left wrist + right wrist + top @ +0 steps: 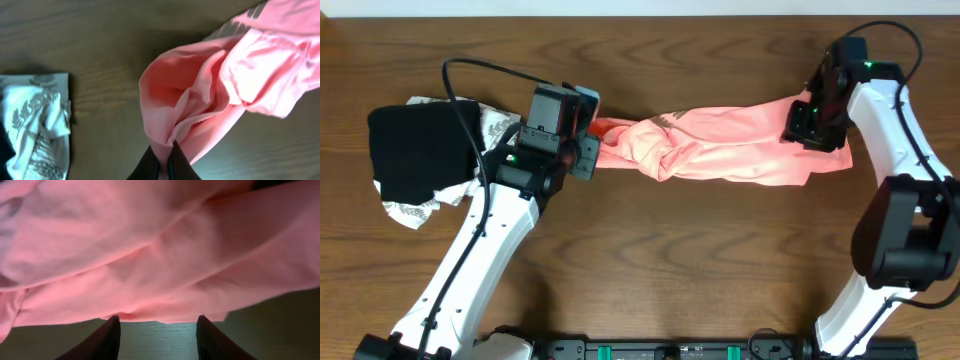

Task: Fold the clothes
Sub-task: 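Stretch the t-shirt between both grippers, pulling left gripper leftward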

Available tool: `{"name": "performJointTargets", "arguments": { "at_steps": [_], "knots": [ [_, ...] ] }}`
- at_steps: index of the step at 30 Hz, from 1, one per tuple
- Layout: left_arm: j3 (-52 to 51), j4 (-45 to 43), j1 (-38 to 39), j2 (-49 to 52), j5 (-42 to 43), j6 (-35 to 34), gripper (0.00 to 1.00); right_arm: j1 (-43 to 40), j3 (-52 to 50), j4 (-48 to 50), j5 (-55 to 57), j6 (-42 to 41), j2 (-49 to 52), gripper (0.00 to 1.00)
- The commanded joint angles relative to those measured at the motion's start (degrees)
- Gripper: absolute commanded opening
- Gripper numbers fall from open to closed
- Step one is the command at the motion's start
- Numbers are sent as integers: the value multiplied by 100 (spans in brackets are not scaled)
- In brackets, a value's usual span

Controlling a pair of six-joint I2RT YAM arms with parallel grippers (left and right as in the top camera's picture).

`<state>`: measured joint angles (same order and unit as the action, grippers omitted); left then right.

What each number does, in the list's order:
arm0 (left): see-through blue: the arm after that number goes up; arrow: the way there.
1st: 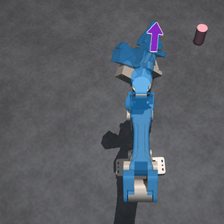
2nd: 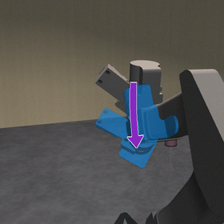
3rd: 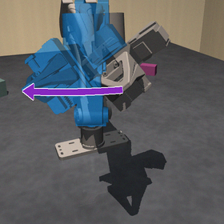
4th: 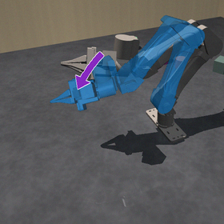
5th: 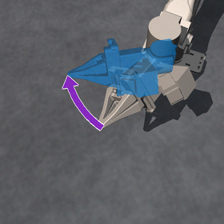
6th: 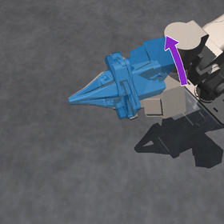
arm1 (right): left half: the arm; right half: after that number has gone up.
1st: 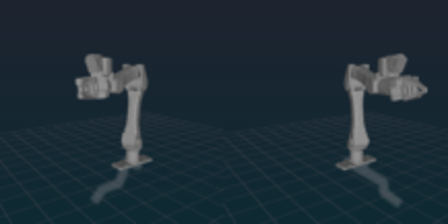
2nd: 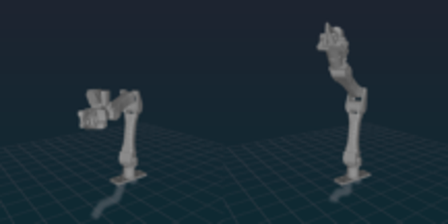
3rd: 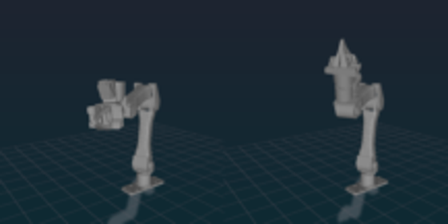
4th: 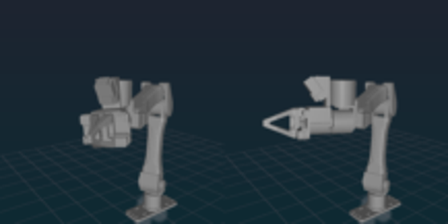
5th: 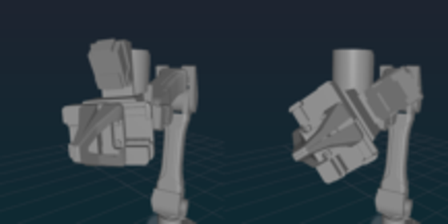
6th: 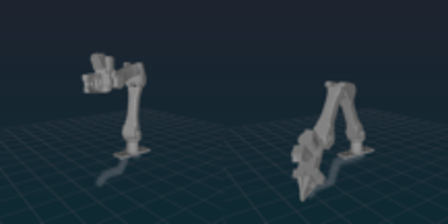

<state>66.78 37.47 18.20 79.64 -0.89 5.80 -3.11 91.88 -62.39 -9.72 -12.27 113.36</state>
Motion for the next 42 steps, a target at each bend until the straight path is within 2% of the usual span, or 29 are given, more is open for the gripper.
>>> {"name": "performJointTargets", "arguments": {
  "at_steps": [1, 2, 3, 4, 5, 6, 9, 12, 14, 19, 24, 32, 33, 39, 40, 42],
  "knots": [
    [63, 79, -28, -44, -131, -72, 6, 15, -2, 44, -190, 166, -24, 49],
    [63, 96, -26, -44, -122, -76, 7, 11, -2, 35, -190, 166, -24, 49],
    [63, 98, -22, -44, -70, -72, 14, 7, -2, 20, -190, 164, -24, 49],
    [63, 85, -15, -44, 83, -72, 29, 7, -2, 2, -190, 166, -24, 49],
    [63, 57, -11, -44, 361, -72, 68, 7, -2, -2, -190, 168, -24, 50],
    [63, 15, -11, -44, 656, -72, 78, 9, -2, -4, -190, 168, -24, 49],
    [63, -144, -11, -44, 1231, -72, 78, 9, -2, -2, -190, 210, -24, 50],
    [63, -411, -11, -17, 1768, -72, 77, 9, -2, -17, -190, 208, -24, 50],
    [63, -579, 4, 61, 1932, -61, 72, 9, -2, -20, -190, 208, -24, 51],
    [63, -918, 181, 660, 1934, 146, 69, 9, -2, -17, -190, 208, -24, 51],
    [63, -1268, 514, 1528, 1934, 144, 59, 9, -2, -39, -192, 205, -24, 52],
    [63, -1381, 765, 2149, 1915, 146, 59, 9, -2, -188, -190, 208, -24, 52],
    [63, -1405, 765, 2151, 1860, 146, 56, 9, -2, -186, -190, 208, -24, 52],
    [63, -1648, 765, 2151, 1624, 149, 10, 9, -2, -175, -190, 208, -24, 52],
    [63, -1663, 765, 2151, 1620, 149, 6, 9, -2, -179, -190, 208, -24, 52],
    [63, -1665, 765, 2151, 1478, 146, 6, 9, -2, -190, -190, 208, -24, 52]
  ]
}}
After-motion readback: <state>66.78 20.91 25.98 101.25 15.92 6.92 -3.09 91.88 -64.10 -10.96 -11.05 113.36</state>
